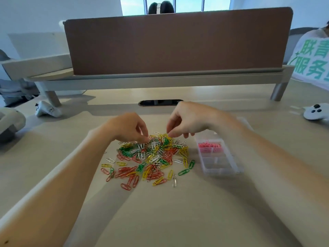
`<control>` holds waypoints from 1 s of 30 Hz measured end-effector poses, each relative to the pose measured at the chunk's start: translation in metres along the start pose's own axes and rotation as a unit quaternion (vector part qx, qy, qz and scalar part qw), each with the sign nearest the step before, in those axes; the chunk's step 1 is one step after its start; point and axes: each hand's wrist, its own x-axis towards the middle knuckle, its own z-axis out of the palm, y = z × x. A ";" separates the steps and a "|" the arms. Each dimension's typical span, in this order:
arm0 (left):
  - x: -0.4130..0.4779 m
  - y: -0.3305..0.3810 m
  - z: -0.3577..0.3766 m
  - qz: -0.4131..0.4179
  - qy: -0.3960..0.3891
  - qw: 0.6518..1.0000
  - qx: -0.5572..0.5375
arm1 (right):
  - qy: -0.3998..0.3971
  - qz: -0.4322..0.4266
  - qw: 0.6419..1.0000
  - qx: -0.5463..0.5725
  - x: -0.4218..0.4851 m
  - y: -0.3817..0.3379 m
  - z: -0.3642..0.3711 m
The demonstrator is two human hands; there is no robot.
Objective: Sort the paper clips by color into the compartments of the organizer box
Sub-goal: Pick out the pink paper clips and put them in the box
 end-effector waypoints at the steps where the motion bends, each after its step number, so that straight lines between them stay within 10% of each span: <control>1: 0.003 -0.002 0.003 -0.004 0.023 1.000 0.001 | -0.009 0.002 1.000 -0.011 0.011 -0.003 0.006; 30: 0.019 -0.007 0.013 0.004 0.077 0.996 -0.053 | 0.053 0.002 0.999 -0.008 0.049 0.015 0.030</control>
